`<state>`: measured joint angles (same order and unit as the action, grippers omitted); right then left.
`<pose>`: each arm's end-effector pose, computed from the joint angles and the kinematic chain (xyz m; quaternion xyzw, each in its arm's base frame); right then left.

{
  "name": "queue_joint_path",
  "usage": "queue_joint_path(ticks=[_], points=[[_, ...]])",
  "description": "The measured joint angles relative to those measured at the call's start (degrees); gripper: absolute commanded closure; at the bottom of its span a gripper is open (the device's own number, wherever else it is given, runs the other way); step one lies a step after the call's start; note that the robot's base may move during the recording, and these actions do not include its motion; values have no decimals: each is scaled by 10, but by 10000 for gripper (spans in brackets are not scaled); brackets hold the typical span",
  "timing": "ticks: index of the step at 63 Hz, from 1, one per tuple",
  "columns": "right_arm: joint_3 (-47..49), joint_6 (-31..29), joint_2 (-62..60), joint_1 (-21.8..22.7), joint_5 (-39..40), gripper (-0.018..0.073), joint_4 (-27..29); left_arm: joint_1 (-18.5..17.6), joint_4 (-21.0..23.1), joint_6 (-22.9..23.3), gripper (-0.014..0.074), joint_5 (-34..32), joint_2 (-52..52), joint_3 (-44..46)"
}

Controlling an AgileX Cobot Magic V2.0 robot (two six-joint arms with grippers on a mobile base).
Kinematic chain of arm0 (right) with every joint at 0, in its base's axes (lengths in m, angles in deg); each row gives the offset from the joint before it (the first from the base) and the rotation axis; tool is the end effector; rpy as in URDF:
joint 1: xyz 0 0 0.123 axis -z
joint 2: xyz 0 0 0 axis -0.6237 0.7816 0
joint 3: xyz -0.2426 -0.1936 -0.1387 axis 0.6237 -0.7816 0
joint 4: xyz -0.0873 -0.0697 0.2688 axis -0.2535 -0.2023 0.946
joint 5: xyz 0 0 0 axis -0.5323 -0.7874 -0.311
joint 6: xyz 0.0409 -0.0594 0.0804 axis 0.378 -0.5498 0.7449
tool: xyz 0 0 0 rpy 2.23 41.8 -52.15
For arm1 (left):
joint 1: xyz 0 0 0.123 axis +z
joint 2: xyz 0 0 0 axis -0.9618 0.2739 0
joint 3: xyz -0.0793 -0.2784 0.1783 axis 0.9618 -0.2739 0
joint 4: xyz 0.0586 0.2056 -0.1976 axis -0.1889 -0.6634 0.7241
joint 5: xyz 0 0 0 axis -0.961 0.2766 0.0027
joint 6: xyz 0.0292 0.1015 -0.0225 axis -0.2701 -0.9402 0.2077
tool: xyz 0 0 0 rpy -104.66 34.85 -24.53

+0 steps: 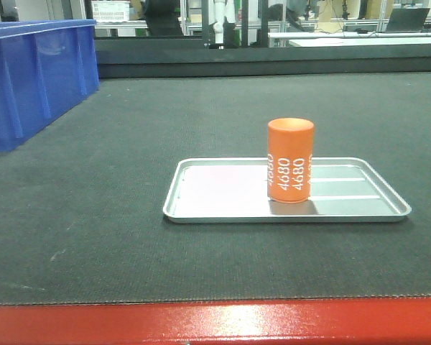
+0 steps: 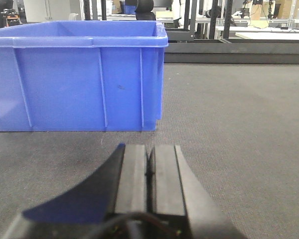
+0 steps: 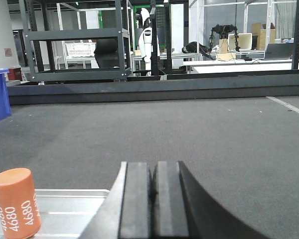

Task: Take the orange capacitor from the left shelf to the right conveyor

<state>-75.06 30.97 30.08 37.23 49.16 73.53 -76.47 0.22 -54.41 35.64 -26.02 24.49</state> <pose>0.0572 0.0013 0.2130 0.0244 0.6490 0.0466 0.7590 0.0579 -0.0025 0.2009 0.0142 0.6889 -0.0150 0.7245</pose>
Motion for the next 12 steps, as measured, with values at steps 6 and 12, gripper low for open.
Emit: queue_joint_path(ticks=[6, 12], points=[[0, 0, 0, 0, 0, 510, 0, 0, 0, 0, 701, 0, 0, 0], [0, 0, 0, 0, 0, 510, 0, 0, 0, 0, 701, 0, 0, 0]])
